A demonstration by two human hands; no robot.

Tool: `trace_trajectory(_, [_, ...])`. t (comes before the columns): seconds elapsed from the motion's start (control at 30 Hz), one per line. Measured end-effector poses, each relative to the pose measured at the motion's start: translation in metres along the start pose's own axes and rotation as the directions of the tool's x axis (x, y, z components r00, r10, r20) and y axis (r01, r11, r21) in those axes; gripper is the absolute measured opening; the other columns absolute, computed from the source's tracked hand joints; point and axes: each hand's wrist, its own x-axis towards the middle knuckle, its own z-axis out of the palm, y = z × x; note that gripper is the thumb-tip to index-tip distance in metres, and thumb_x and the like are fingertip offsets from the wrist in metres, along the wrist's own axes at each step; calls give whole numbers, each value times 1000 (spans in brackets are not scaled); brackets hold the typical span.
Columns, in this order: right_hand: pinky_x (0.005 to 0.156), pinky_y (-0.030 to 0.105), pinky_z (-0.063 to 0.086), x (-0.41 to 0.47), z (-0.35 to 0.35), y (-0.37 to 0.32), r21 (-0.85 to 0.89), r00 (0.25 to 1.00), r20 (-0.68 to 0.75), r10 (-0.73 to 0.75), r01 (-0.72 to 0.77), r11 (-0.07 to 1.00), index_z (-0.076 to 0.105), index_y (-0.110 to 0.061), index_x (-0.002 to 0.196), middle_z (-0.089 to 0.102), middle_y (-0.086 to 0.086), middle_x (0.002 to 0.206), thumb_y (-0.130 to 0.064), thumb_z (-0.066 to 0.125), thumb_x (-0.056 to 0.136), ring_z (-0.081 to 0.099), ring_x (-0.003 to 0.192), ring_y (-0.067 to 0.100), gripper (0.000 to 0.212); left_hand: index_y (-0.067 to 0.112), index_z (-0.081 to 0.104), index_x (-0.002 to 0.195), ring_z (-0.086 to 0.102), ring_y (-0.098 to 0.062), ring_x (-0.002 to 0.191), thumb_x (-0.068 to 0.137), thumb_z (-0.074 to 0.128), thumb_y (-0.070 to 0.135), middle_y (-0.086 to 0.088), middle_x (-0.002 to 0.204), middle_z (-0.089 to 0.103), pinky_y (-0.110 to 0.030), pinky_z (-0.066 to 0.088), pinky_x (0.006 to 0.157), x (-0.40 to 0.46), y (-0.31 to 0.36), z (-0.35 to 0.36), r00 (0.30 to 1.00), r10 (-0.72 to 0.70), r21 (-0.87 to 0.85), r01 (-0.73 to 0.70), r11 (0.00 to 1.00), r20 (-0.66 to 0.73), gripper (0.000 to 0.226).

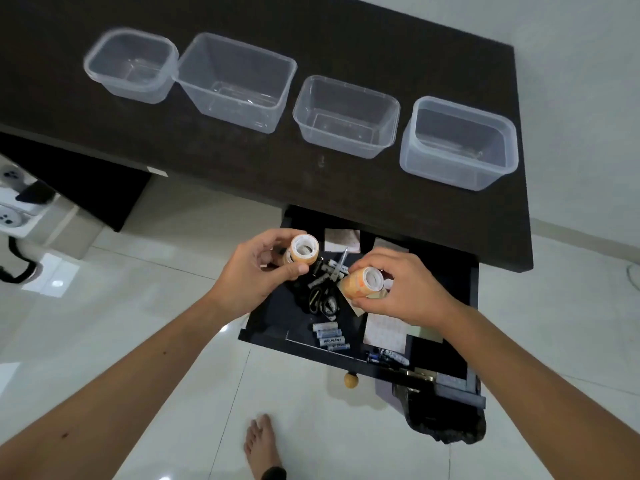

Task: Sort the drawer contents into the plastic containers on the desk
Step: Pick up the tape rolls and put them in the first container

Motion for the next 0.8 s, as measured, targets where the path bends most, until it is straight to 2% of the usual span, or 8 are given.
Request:
trace_trajectory(0.13, [89,32,56,21,-14,-24,21,1000,-19,1,-1,1000,77,-31,111,69,-17,108,-33,98,67,68,102,7,49,37,72,119,72,-35,97,84,86,12,6,113,76,-55,61,93,9,16,-21,999,-27,6,27,1000,-24,46])
trace_trajectory(0.37, [89,22,53,95,-42,-86,50,996,-53,-75,78,996,78,-29,111,71,-15,109,-28,97,68,70,103,7,47,28,71,123,73,-22,100,84,86,9,8,115,75,-50,62,92,35,54,-80,996,31,87,-24,996,-80,46])
trace_trajectory(0.57, [90,28,56,189,-54,-136,41,988,-84,-126,130,991,75,-36,115,70,-20,111,-38,96,69,66,107,3,50,20,70,126,76,-26,103,82,85,7,-3,114,77,-52,64,89,67,80,-154,970,99,48,-90,995,-221,48])
trace_trajectory(0.63, [87,26,57,222,-52,-150,59,987,-86,-133,138,989,74,-35,115,69,-21,110,-38,96,69,64,107,0,51,19,70,126,76,-30,102,82,85,9,-6,114,77,-53,64,87,77,85,-178,958,101,30,-97,995,-270,47])
trace_trajectory(0.8, [89,26,59,302,-42,-188,98,983,-70,-169,176,980,72,-33,114,70,-18,109,-37,95,70,67,105,4,50,22,71,123,78,-27,97,85,83,6,-4,109,78,-53,65,84,103,94,-238,908,94,67,-73,995,-408,43])
